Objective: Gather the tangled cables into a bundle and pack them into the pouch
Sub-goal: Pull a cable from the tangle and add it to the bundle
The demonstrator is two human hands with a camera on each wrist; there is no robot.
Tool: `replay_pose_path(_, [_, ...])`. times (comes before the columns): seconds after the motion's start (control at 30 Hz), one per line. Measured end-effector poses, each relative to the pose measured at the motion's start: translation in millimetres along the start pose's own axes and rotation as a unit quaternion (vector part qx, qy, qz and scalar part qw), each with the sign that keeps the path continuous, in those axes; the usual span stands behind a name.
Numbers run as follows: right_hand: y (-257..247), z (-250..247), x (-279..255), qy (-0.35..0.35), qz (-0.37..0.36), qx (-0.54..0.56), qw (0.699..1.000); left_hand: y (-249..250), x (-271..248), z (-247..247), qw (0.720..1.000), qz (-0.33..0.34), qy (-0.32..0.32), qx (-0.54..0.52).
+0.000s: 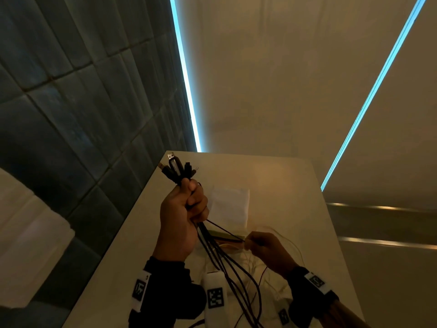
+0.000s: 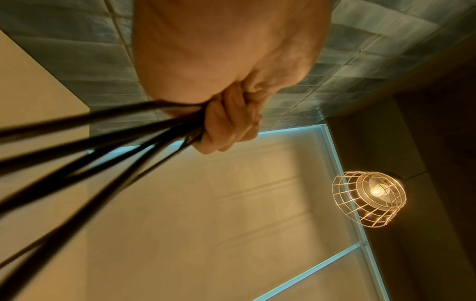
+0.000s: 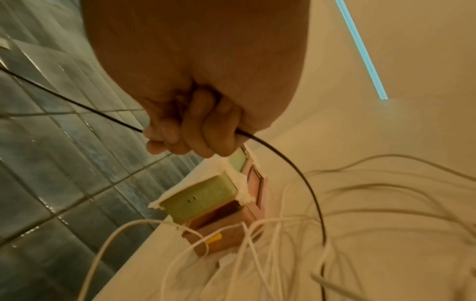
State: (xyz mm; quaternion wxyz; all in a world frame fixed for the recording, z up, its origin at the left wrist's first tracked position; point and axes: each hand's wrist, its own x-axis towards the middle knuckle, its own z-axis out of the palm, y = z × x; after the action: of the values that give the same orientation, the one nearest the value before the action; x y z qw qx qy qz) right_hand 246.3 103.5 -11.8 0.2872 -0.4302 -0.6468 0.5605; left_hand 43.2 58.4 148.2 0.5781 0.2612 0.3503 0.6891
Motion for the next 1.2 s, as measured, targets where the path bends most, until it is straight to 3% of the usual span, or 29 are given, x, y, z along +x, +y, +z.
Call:
replay_pose_path(0.2, [34.2, -3.2, 1.0, 0.034, 0.056, -0.101, 0.993, 6.4, -3.7, -0.1, 0.999, 0.006, 0.012, 0.033])
replay_pose_path(0.33, [11.2, -5.5, 15.2, 0.107, 0.084, -0.112, 0.984, 8.0, -3.6, 1.7, 0.998, -0.006, 0.023, 0.058])
replay_pose_path(0.47, [-74.5, -14.5, 12.2, 0.131, -0.024, 0.06, 0.989, 1.7, -6.7, 9.3, 0.994, -0.005, 0.054, 0.095])
replay_pose_path(0.6, [-140.9, -14.3, -7.1, 0.048, -0.164, 0.133, 0.976, -8.4, -8.6, 18.8, 0.989, -0.028, 0.068, 0.13])
replay_pose_path(0.7, [-152.1, -7.8, -17.0, -0.017, -0.203, 0.102, 0.974, -9.1, -9.7, 24.6, 0.992, -0.027, 0.045, 0.118])
replay_pose_path(0.87, [-116.6, -15.8, -26.1, -0.02, -0.165, 0.007, 0.986, -2.9, -9.2, 26.0, 0.998, 0.006, 0.034, 0.052])
replay_pose_path(1.03, [-55.7, -57.7, -46.2, 0.102, -0.073, -0.068, 0.99, 7.2, -6.0, 14.9, 0.998, 0.03, 0.049, 0.031])
replay_pose_path(1.2, [-21.8, -89.9, -94.1, 0.225, 0.004, -0.083, 0.971, 5.7, -3.3, 11.4, 0.997, 0.029, 0.042, 0.057])
